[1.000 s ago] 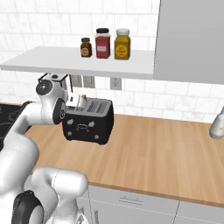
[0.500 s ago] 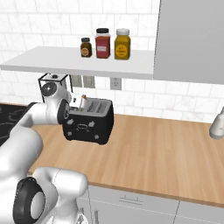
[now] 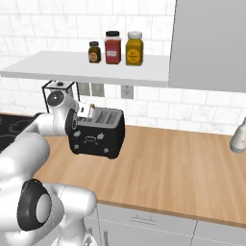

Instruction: Start the toaster. Once the lever pops up, take the bread to the plate on the dining counter.

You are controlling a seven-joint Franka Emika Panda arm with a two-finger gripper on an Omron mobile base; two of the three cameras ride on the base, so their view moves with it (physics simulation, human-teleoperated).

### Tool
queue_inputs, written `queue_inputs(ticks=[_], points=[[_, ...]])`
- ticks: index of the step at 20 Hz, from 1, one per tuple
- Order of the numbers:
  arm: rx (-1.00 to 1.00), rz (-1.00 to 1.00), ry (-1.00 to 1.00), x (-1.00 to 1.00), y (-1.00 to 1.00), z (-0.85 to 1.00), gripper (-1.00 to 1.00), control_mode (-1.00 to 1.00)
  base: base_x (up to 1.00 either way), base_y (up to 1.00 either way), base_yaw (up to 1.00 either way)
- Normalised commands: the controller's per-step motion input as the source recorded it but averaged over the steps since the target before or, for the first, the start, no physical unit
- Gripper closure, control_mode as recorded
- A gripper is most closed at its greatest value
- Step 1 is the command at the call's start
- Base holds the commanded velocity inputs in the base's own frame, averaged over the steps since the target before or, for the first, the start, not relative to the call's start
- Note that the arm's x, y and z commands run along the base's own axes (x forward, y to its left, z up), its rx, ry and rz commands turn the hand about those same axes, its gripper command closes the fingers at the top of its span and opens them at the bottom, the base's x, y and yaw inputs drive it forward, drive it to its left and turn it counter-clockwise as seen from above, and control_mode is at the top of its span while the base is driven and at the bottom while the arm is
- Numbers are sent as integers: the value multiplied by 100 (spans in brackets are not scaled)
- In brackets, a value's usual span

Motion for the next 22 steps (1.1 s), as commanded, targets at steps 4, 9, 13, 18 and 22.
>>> queue_inputs(ticks=[4, 9, 13, 18, 22], points=[[0, 0, 0, 6, 0, 0, -100, -100, 0, 0, 0], [0, 0, 0, 11, 0, -4, -100, -100, 0, 0, 0], [0, 0, 1, 14, -1, -7, -100, -100, 0, 0, 0], [0, 0, 2, 10, -9, -6, -100, -100, 0, 0, 0], [0, 0, 2, 18, 0, -4, -100, -100, 0, 0, 0]])
